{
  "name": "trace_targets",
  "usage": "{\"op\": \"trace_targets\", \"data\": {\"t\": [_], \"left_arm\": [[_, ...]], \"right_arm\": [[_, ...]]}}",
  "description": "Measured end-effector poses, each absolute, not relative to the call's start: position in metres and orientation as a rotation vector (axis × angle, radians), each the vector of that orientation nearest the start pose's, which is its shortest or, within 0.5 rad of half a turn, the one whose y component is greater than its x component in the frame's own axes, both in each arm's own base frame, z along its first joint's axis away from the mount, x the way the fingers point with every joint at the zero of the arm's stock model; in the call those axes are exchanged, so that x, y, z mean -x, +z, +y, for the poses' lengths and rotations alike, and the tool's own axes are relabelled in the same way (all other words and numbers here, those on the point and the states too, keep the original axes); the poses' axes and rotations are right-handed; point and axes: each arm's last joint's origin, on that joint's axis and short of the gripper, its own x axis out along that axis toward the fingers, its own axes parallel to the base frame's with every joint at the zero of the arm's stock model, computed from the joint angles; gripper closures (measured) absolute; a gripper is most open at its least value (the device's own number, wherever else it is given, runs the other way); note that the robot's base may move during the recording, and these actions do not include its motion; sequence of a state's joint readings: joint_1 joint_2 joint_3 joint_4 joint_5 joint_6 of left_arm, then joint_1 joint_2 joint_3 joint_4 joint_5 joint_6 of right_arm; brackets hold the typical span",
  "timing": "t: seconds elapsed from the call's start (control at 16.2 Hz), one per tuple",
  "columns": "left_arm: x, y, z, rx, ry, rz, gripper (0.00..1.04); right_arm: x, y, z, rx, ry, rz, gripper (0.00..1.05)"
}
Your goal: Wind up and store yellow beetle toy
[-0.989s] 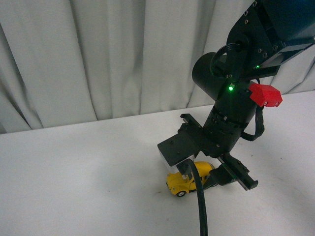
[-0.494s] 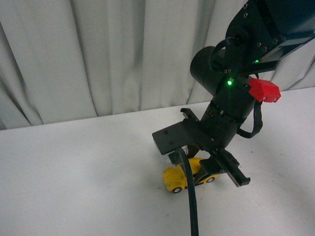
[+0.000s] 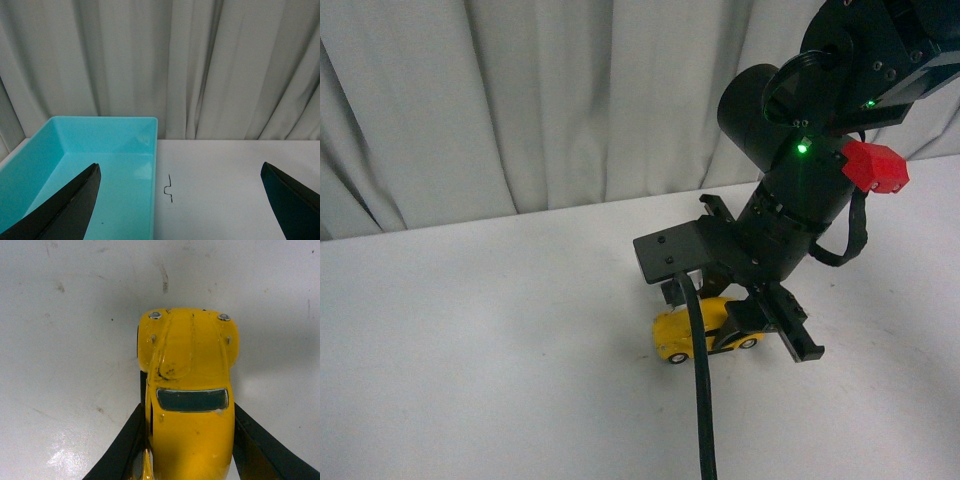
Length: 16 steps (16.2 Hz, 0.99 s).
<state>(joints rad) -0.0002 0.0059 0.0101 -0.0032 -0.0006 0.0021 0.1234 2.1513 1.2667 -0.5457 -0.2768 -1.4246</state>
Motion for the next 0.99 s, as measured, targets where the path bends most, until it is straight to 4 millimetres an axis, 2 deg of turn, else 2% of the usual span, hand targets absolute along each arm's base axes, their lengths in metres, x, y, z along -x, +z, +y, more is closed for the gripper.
{"op": "trace_targets", "data": {"t": [0.31, 0.49, 0.8, 0.99], "left_arm": [[-0.097, 0.166, 0.0, -0.002, 0.001, -0.001, 0.07], [-0.097, 0.166, 0.0, -0.002, 0.001, -0.001, 0.07], [-0.097, 0.166, 0.0, -0.002, 0.0, -0.001, 0.07], [-0.097, 0.166, 0.0, -0.002, 0.0, -0.001, 0.07]], "right_arm": [[-0.374, 0.078, 0.037, 1.055, 1.268, 0.904, 0.64], [-0.369, 0.073, 0.024, 1.161, 1.336, 0.821, 0.64], [-0.361, 0.071, 0.006, 1.16, 1.316, 0.792, 0.64], [-0.355, 0.069, -0.013, 1.119, 1.285, 0.816, 0.64]]}}
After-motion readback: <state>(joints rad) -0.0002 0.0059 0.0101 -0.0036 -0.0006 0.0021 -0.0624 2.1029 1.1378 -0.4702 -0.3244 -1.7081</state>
